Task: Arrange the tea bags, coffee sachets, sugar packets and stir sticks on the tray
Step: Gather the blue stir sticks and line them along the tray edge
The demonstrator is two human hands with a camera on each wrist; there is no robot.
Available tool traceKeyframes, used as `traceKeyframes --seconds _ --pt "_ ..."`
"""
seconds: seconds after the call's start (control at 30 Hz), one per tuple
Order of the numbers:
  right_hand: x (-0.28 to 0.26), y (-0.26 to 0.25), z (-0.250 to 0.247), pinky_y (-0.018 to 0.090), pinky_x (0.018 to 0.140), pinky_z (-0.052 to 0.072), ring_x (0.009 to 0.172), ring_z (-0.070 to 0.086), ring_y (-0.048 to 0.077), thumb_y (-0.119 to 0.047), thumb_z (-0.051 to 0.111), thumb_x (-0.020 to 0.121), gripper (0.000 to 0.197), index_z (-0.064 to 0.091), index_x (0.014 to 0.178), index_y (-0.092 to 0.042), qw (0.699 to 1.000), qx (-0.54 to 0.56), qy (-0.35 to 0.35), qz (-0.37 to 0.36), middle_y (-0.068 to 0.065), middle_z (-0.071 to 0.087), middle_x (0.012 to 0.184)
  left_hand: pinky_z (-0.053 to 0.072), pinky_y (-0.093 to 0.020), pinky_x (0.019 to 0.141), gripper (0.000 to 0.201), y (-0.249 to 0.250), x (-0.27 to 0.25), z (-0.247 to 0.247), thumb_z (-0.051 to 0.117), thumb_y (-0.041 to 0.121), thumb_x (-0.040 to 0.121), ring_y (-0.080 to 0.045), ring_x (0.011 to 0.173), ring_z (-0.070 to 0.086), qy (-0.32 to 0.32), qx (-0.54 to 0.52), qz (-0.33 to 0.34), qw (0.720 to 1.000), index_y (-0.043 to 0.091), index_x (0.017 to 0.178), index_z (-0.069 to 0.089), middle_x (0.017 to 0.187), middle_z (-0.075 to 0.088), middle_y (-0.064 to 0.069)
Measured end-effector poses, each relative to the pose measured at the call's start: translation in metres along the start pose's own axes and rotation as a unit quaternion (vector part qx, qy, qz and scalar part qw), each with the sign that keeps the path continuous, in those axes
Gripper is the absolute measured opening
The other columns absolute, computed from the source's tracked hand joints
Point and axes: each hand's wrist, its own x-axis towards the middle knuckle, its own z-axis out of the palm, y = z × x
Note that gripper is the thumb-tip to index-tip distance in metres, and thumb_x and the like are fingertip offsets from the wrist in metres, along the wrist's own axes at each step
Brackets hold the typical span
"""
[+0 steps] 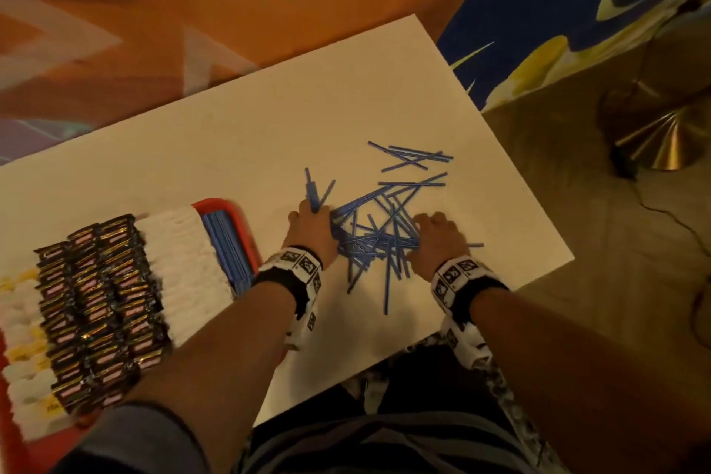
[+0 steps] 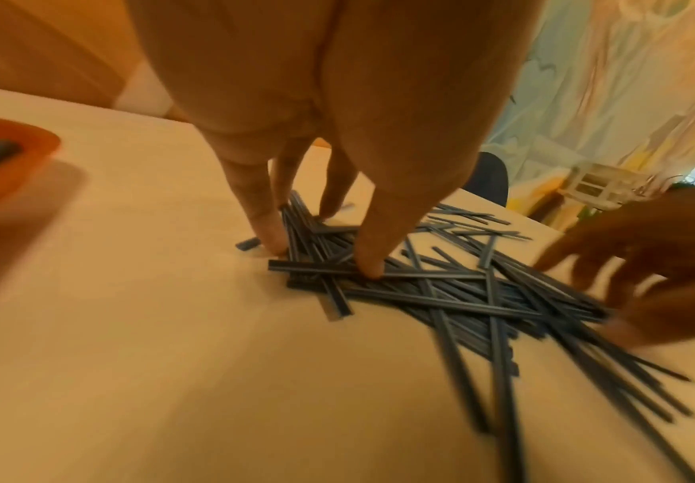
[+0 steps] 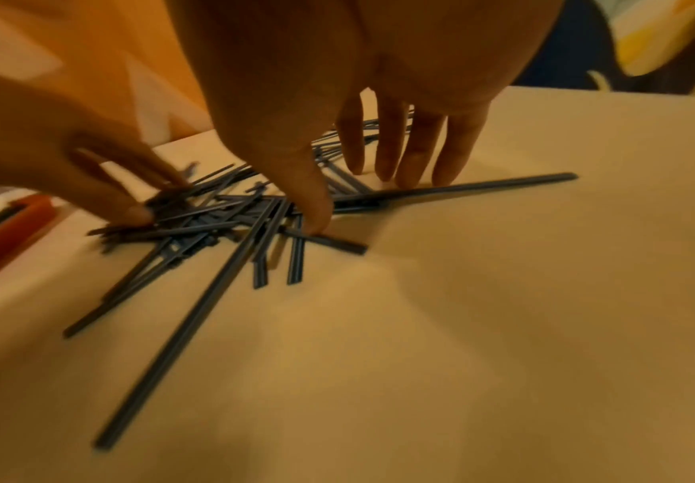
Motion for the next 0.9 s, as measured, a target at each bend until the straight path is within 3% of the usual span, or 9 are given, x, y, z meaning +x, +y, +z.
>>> traceKeyframes --seconds 0.13,0.23,0.3,0.37,0.43,0.57,0.7,0.8,0.9 --pt "0.011 -0.019 0.003 0.039 0.101 0.046 0.122 0.048 0.029 -0.016 0.064 0.090 0.061 0.035 0.144 -0.017 0.994 0.085 -0.036 -0.056 0.008 0.037 0.141 0.041 -0.045 0.107 0.061 0.024 -0.003 0.014 0.062 0.016 0.093 -0.036 0.130 0.038 0.031 -0.033 0.036 0.998 0.018 0.149 0.038 0.151 0.033 -0.012" --pt "0.014 -0.020 -0.002 0.039 0.102 0.045 0.124 0.049 0.027 -0.019 0.062 0.091 0.057 0.037 0.142 -0.016 0.989 0.138 -0.029 -0.049 0.005 0.039 0.141 0.041 -0.049 0.107 0.074 0.024 -0.011 0.014 0.067 0.039 0.088 -0.034 0.135 0.033 0.058 -0.057 -0.027 0.996 0.022 0.150 0.030 0.151 0.033 -0.008" --pt "0.015 -0.015 -0.006 0.042 0.100 0.047 0.123 0.049 0.028 -0.018 0.065 0.087 0.061 0.037 0.141 -0.016 0.987 0.156 -0.033 -0.009 0.005 0.041 0.139 0.041 -0.051 0.106 0.093 0.024 -0.016 0.016 0.071 0.059 0.078 -0.034 0.136 0.031 0.046 -0.069 -0.079 0.993 0.022 0.149 0.025 0.150 0.030 -0.007" --pt "0.014 -0.016 -0.007 0.042 0.099 0.048 0.120 0.051 0.028 -0.017 0.071 0.082 0.066 0.038 0.140 -0.015 0.982 0.180 -0.057 -0.004 0.006 0.044 0.136 0.041 -0.051 0.108 0.111 0.032 -0.020 0.020 0.075 0.066 0.070 -0.035 0.136 0.030 0.025 -0.086 -0.107 0.990 0.017 0.151 0.019 0.148 0.028 -0.009" --pt "0.014 -0.024 -0.004 0.038 0.098 0.048 0.116 0.053 0.027 -0.018 0.076 0.077 0.063 0.048 0.133 -0.013 0.976 0.196 -0.079 -0.044 0.007 0.051 0.129 0.039 -0.050 0.109 0.117 0.047 -0.023 0.026 0.080 0.057 0.069 -0.038 0.135 0.029 0.011 -0.102 -0.131 0.986 0.013 0.153 0.013 0.148 0.025 -0.012" --pt "0.019 -0.033 -0.002 0.022 0.077 0.043 0.103 0.061 0.026 -0.008 0.061 0.080 0.021 0.067 0.099 -0.014 0.973 0.175 -0.089 -0.120 0.004 0.066 0.106 0.042 -0.047 0.105 0.107 0.073 -0.019 0.036 0.077 0.033 0.079 -0.039 0.134 0.028 -0.002 -0.102 -0.167 0.981 0.011 0.156 0.005 0.150 0.018 -0.016" --pt "0.028 -0.008 -0.013 0.027 0.093 0.049 0.110 0.059 0.021 -0.003 0.057 0.081 0.036 0.065 0.114 -0.015 0.966 0.241 -0.084 -0.041 0.004 0.062 0.119 0.043 -0.047 0.103 0.093 0.087 -0.008 0.035 0.070 0.021 0.087 -0.040 0.135 0.032 0.016 -0.133 -0.182 0.974 0.009 0.155 0.008 0.150 0.021 -0.018" --pt "0.034 0.014 -0.016 0.022 0.083 0.045 0.106 0.058 0.021 -0.005 0.052 0.084 0.029 0.067 0.107 -0.015 0.969 0.234 -0.078 -0.018 0.004 0.061 0.118 0.043 -0.047 0.104 0.080 0.091 0.003 0.032 0.064 0.010 0.091 -0.041 0.131 0.040 0.029 -0.168 -0.191 0.967 0.007 0.153 0.014 0.147 0.029 -0.020" --pt "0.037 0.024 -0.016 0.019 0.082 0.040 0.109 0.057 0.020 -0.005 0.048 0.087 0.027 0.068 0.103 -0.016 0.970 0.231 -0.077 -0.022 0.003 0.061 0.119 0.040 -0.045 0.107 0.081 0.095 0.012 0.028 0.063 0.006 0.090 -0.041 0.134 0.040 0.029 -0.189 -0.208 0.959 0.005 0.154 0.012 0.149 0.031 -0.021"
